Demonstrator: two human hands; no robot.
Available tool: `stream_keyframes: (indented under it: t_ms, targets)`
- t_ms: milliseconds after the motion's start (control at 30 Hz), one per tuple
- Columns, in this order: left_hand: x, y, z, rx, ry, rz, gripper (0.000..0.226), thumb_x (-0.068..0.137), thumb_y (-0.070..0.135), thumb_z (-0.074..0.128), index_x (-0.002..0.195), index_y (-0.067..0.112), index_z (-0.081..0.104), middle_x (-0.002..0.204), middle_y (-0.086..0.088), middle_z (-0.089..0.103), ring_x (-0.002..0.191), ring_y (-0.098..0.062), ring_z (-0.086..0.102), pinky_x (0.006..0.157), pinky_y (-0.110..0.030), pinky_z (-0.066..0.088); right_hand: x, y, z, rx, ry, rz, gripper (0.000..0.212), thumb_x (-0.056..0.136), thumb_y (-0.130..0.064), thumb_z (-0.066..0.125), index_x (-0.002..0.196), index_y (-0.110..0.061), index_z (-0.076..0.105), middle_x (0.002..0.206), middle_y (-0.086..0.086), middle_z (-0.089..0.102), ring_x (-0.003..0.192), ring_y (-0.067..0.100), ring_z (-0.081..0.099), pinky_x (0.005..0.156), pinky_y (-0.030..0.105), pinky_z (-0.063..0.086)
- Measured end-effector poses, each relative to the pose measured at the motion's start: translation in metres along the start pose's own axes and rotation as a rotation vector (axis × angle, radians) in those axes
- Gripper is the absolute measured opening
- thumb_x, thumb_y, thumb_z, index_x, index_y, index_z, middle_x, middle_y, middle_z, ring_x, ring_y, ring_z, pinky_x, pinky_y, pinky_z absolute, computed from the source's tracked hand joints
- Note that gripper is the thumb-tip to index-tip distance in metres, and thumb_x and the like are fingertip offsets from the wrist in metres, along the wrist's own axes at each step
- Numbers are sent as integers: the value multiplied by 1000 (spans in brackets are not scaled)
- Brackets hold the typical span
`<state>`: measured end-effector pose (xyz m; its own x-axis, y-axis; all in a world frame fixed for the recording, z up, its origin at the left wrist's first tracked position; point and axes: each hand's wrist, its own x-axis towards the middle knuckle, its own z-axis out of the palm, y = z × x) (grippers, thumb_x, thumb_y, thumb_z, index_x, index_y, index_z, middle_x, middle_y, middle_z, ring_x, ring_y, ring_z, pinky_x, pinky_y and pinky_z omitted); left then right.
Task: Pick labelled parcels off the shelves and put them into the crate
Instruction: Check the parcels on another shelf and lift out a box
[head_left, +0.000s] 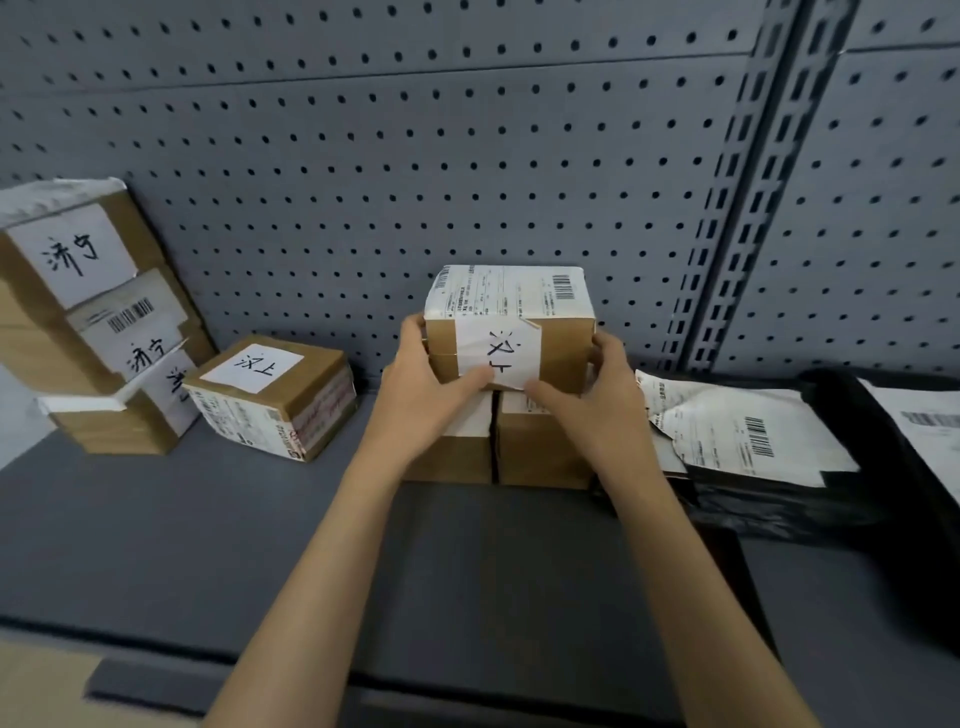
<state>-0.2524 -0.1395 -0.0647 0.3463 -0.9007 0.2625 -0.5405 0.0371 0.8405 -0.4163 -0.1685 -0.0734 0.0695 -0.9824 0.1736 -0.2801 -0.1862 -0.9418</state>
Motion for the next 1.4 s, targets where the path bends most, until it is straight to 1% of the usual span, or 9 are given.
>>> stream_keyframes:
  t_ms: [100, 233, 300, 433, 667, 1033, 1167, 1300, 1400]
  targets:
    - [-4, -5, -5, -10, 0, 7, 59, 74, 33, 73, 122, 31, 39, 93, 36, 51, 85, 26, 48, 66, -9, 41, -5, -2, 2, -7, 8, -4, 75, 75, -22, 75, 139, -22, 36, 126, -9, 52, 106, 2, 43, 84, 21, 36]
    - [-7, -12, -12, -51, -27, -2, 56, 76, 33, 72, 124, 32, 41, 103, 31, 54, 102, 6, 54, 85, -24, 47, -13, -4, 3, -37, -16, 0, 72, 76, -23, 74, 137, -27, 37, 109, -20, 42, 80, -16, 44, 66, 4, 31]
    - [-6, -15, -19, -67, -47, -9, 54, 78, 31, 71, 125, 32, 42, 107, 28, 54, 108, -1, 54, 89, -25, 44, -15, -6, 1, -38, -44, 14, 70, 76, -22, 73, 137, -28, 38, 109, -22, 40, 84, -14, 42, 60, 5, 28]
    - [-2, -24, -35, -81, -47, -30, 46, 78, 25, 70, 113, 37, 42, 106, 20, 56, 108, -8, 55, 87, -28, 45, -21, -11, 7, 82, -129, 46, 73, 75, -13, 74, 138, -29, 40, 117, -18, 47, 106, 0, 42, 79, 14, 40]
    - [3, -38, -68, -37, 1, -57, 50, 78, 33, 71, 121, 27, 47, 116, 7, 59, 104, -13, 55, 83, -29, 43, -35, -18, 36, 193, -229, 75, 96, 70, 1, 75, 147, -26, 23, 119, -15, 42, 111, 4, 45, 102, 33, 43]
    - [8, -43, -72, -29, -15, -53, 61, 83, 24, 66, 136, 18, 36, 134, -2, 51, 116, -17, 50, 98, -36, 42, -34, -15, 50, 141, -261, 24, 91, 72, 18, 59, 147, -20, 24, 142, -3, 44, 127, 17, 46, 101, 39, 46]
    - [-6, -34, -67, -87, 204, -16, 92, 75, 16, 72, 146, 25, 15, 150, -3, 28, 136, -17, 30, 110, -40, 30, -37, -11, 41, 102, -230, 27, 92, 73, 9, 68, 147, -24, 23, 134, -7, 44, 128, 10, 39, 102, 33, 43]
    - [-29, -6, -43, -144, 353, 197, 90, 73, 12, 67, 146, 24, 15, 141, 9, 27, 130, -3, 23, 107, -28, 24, -42, -5, 13, 106, -90, 30, 87, 77, 0, 72, 147, -22, 25, 151, 1, 32, 140, 14, 27, 107, 29, 32]
    - [-34, 9, -23, -64, 374, 240, 89, 72, 11, 68, 145, 19, 18, 146, -2, 25, 134, -14, 22, 108, -31, 24, -47, 1, -11, 124, -3, 49, 81, 79, -1, 69, 146, -21, 28, 151, 3, 32, 141, 21, 27, 104, 29, 31]
